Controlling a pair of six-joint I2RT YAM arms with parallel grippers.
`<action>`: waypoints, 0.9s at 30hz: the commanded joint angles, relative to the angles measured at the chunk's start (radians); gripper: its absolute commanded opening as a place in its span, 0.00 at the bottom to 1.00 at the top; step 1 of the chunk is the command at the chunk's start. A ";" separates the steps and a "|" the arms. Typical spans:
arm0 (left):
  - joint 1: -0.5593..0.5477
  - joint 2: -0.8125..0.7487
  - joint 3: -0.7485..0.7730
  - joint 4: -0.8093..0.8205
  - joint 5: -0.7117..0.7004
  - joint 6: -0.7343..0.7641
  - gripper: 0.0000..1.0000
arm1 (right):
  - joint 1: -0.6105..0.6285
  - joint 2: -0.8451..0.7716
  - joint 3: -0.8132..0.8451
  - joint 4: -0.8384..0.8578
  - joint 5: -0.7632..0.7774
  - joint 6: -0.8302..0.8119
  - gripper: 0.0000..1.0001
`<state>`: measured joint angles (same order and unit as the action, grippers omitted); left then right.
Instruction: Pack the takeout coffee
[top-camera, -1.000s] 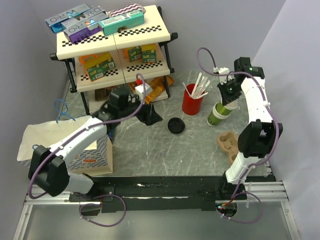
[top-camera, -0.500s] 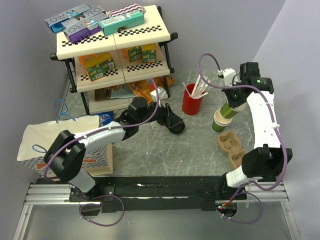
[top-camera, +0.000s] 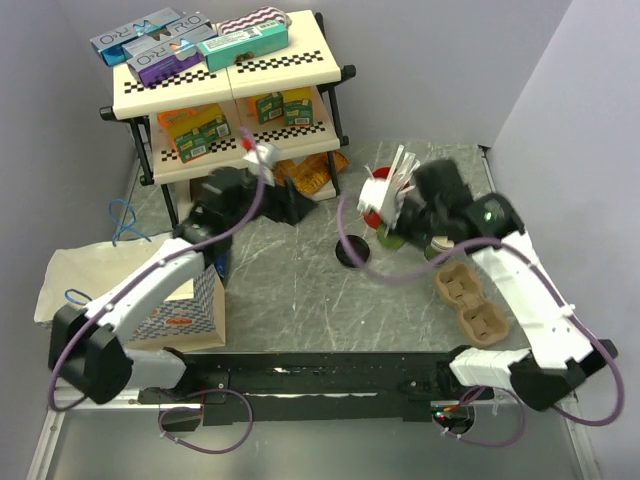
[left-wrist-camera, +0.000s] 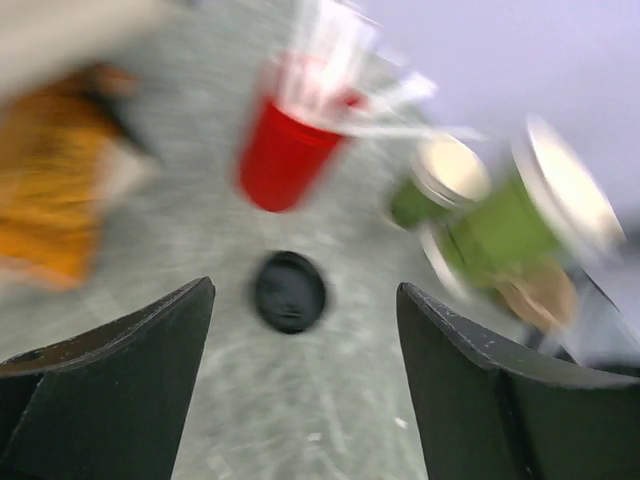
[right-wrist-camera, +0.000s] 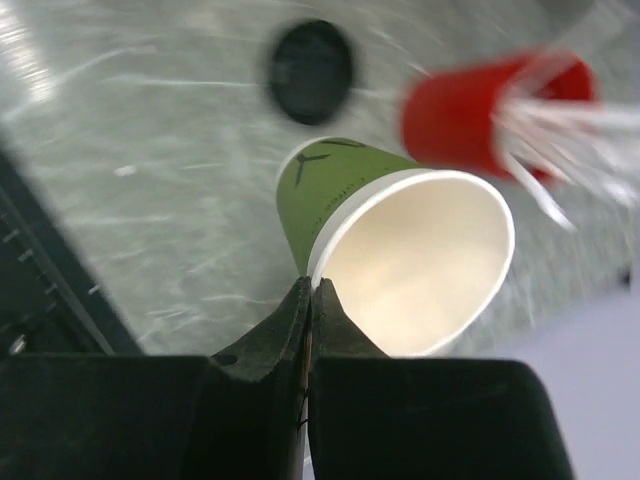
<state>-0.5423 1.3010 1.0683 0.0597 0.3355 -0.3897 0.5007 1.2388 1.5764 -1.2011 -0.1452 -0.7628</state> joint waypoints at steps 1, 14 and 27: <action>0.073 -0.133 0.021 -0.162 -0.130 -0.006 0.80 | 0.154 -0.050 -0.130 -0.012 -0.048 -0.070 0.00; 0.240 -0.243 0.047 -0.115 -0.125 0.058 0.84 | 0.449 0.174 -0.210 0.437 0.076 -0.075 0.00; 0.242 -0.236 0.119 -0.113 -0.052 0.193 0.86 | 0.449 0.246 -0.272 0.379 0.015 -0.089 0.00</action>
<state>-0.3042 1.0645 1.1427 -0.0864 0.2329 -0.2314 0.9550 1.5150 1.3331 -0.8036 -0.0975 -0.8307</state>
